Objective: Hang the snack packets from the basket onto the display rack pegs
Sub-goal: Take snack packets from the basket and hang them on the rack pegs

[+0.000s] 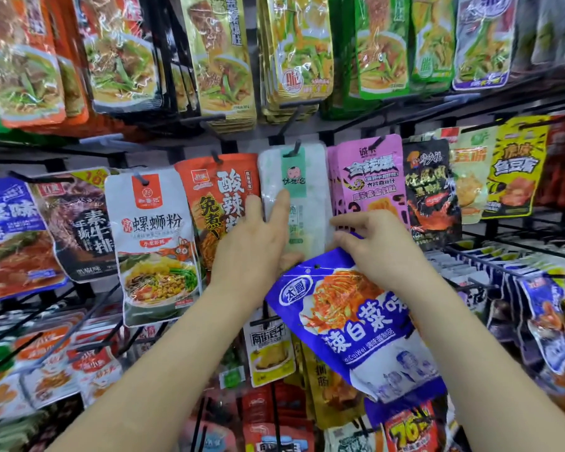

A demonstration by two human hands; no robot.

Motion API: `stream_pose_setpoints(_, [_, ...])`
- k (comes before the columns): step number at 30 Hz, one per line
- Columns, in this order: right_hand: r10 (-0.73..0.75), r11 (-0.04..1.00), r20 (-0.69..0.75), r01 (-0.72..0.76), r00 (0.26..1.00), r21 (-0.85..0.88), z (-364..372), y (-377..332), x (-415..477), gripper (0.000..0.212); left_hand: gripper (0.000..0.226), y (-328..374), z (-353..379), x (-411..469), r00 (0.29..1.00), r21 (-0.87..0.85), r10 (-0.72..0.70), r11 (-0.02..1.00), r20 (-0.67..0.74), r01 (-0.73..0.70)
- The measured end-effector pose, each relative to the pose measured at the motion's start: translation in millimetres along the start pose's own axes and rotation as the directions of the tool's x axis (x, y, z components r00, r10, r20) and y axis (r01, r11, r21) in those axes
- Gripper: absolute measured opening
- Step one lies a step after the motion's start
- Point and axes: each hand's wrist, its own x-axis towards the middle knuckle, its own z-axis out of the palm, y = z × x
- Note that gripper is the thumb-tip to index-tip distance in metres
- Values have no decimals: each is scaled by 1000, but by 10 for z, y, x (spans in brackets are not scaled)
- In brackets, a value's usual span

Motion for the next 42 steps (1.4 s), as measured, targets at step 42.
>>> stream_pose_setpoints(42, [350,711,190,-392,917,584,232,600,-2613,87,51,917,96,-2944,680,-685,147,-19,719,728])
